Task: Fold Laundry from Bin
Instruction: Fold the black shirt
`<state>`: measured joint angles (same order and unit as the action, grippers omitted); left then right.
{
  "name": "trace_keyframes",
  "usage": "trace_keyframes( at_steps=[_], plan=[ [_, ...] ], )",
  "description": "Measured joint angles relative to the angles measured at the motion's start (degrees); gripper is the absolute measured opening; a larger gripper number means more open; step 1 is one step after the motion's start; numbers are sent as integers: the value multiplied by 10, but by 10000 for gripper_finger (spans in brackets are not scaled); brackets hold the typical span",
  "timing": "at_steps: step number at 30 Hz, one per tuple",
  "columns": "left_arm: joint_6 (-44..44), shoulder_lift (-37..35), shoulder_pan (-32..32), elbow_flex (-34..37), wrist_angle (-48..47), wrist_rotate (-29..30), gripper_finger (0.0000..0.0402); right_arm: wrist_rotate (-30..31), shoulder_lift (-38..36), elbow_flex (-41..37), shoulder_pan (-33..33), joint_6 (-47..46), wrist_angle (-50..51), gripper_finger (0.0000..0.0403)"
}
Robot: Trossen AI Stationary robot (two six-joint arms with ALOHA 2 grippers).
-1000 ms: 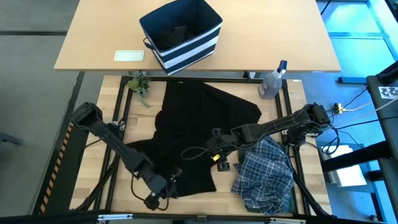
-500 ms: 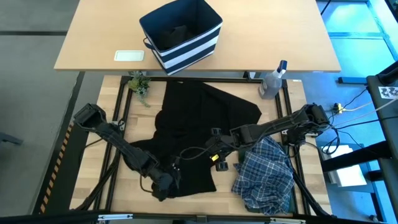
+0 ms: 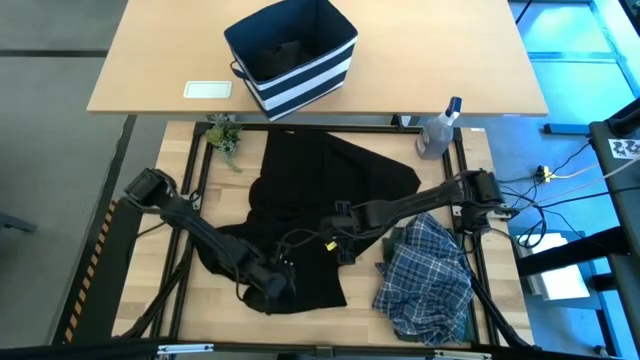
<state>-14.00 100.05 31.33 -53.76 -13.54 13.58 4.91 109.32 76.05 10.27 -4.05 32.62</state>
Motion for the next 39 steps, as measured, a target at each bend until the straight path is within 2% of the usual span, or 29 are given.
trace_keyframes(
  at_steps=[4, 9, 15, 28, 39],
  plan=[
    [-4, -16, 4, 0, -31, 35, 94, 0, 23, 0, -18, 0, -2, 7],
    [-31, -14, 6, 0, -76, 84, 94, -8, 32, -1, -33, -1, -5, 21],
    [-36, -10, 5, 1, -62, 83, 94, -34, 32, -15, -44, -2, -34, 7],
    [-23, 16, 7, 1, -42, 75, 94, -30, 45, -15, -66, 0, -60, 2],
    [-5, 42, 11, -1, 10, 62, 94, -30, 58, -15, -121, 0, -92, 5]
  ],
)
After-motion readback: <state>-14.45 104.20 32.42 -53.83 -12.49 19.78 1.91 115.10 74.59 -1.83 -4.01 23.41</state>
